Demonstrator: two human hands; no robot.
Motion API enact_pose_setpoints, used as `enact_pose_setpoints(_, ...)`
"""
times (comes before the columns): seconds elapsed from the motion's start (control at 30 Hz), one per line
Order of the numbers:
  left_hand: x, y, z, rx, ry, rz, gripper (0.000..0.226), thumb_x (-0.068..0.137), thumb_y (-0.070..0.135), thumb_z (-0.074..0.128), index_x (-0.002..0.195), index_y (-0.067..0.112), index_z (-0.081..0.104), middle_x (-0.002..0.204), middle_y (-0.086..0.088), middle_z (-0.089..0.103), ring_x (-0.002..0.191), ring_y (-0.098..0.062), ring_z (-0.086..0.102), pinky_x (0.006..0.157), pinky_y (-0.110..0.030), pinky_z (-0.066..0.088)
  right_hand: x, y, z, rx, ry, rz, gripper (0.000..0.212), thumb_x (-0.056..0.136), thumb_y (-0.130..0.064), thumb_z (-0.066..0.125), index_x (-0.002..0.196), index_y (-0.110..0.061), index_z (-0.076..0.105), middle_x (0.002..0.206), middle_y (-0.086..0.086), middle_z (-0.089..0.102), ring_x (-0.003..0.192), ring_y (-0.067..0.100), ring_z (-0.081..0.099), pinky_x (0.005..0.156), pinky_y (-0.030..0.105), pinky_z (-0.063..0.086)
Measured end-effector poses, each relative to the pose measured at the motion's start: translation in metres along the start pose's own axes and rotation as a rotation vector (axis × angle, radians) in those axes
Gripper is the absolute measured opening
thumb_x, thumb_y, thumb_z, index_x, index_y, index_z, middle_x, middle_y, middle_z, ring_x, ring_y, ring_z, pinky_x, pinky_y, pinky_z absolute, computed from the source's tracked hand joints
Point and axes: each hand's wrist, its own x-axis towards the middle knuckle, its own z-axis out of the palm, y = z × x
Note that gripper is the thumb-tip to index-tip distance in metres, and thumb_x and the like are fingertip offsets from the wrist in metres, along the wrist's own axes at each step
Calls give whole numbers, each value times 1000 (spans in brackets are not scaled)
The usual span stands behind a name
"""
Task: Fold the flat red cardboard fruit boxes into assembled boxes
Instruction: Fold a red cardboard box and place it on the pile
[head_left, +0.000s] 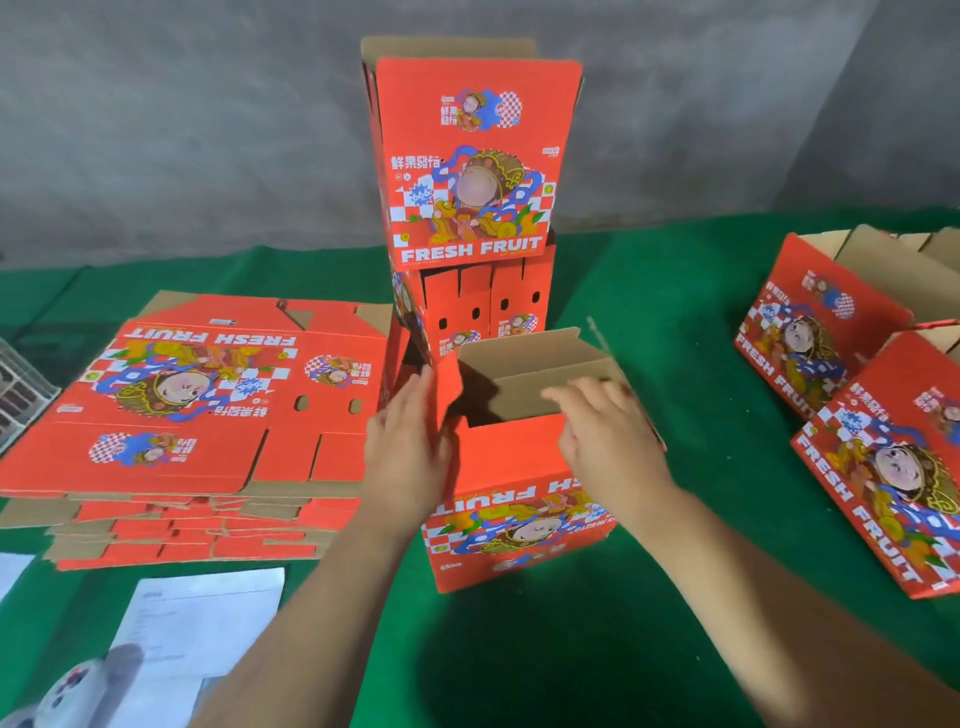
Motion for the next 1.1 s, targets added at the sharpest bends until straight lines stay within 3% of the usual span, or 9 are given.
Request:
enact_pose_setpoints(0.13, -6, 2, 3, 5, 43, 38, 56, 97, 27, 52, 152, 15, 46, 154, -8, 47, 147, -28, 38, 115, -41, 26, 19, 4, 6, 103, -246, 118, 84, 92, -28, 61, 163, -38, 17, 173, -18, 2, 107, 30, 69, 88, 41, 54)
enact_pose_setpoints(0.23, -8, -1, 3, 65, 35, 133, 51, 97, 28, 47, 147, 21, 49, 154, -4, 43, 139, -30, 39, 116, -43, 31, 27, 6, 13, 21, -422, 137, 98, 91, -53, 56, 155, -53, -18, 162, -26, -35, 93, 31, 71, 82, 42, 51)
enact_pose_setpoints(0.3, -10, -3, 2, 130, -79, 173, 47, 102, 50, 46, 145, 32, 55, 163, 2, 29, 144, -25, 26, 121, -42, 24, 30, 5, 16, 44, -478, 146, 91, 95, -56, 50, 155, -54, -18, 156, -26, -46, 119, 35, 65, 96, 45, 46)
enact_pose_setpoints(0.4, -5, -5, -2, 157, -241, 82, 66, 95, 77, 32, 146, 43, 55, 170, 9, 4, 151, -23, 9, 127, -46, 15, 23, 1, 16, 43, -233, 66, 77, 96, -46, 56, 162, -41, 16, 171, -11, -19, 148, 37, 36, 119, 51, 31)
enact_pose_setpoints(0.47, 0, -3, -1, 211, -264, 39, 68, 99, 72, 36, 160, 42, 33, 171, 6, -17, 152, -27, 3, 127, -50, 17, 16, 0, 14, -5, 122, 41, 71, 86, -34, 65, 153, -30, 42, 168, 6, 17, 143, 39, 36, 114, 54, 33)
enact_pose_setpoints(0.57, 11, 2, 1, 257, -338, -61, 70, 103, 65, 32, 165, 42, 7, 169, 5, -29, 151, -28, -2, 123, -52, 21, 4, 5, 15, 79, 419, 265, 74, 78, -28, 66, 150, -26, 47, 158, 15, 33, 140, 39, 36, 111, 53, 28)
enact_pose_setpoints(0.8, 37, 4, 2, 457, -402, -143, 64, 100, 73, 16, 157, 54, -6, 163, 4, 2, 143, -36, 13, 119, -51, 25, -16, 31, 30, 307, 248, 247, 63, 96, -11, 65, 155, -7, 42, 157, 9, 47, 145, 30, 42, 121, 48, 33)
enact_pose_setpoints(0.93, 39, 4, 4, 368, -269, -129, 53, 98, 75, 31, 143, 52, 15, 150, 0, 24, 133, -36, 25, 114, -49, 26, -18, 33, 31, 340, 252, 254, 61, 96, -11, 64, 154, -11, 43, 157, 5, 48, 144, 26, 41, 120, 46, 34)
enact_pose_setpoints(1.1, 52, 4, 8, 275, -324, -327, 58, 95, 79, 30, 141, 45, 28, 149, 3, 23, 139, -34, 18, 112, -55, 29, -25, 34, 28, 348, 256, 262, 51, 97, -15, 60, 147, -11, 51, 152, 2, 52, 142, 20, 42, 119, 37, 34)
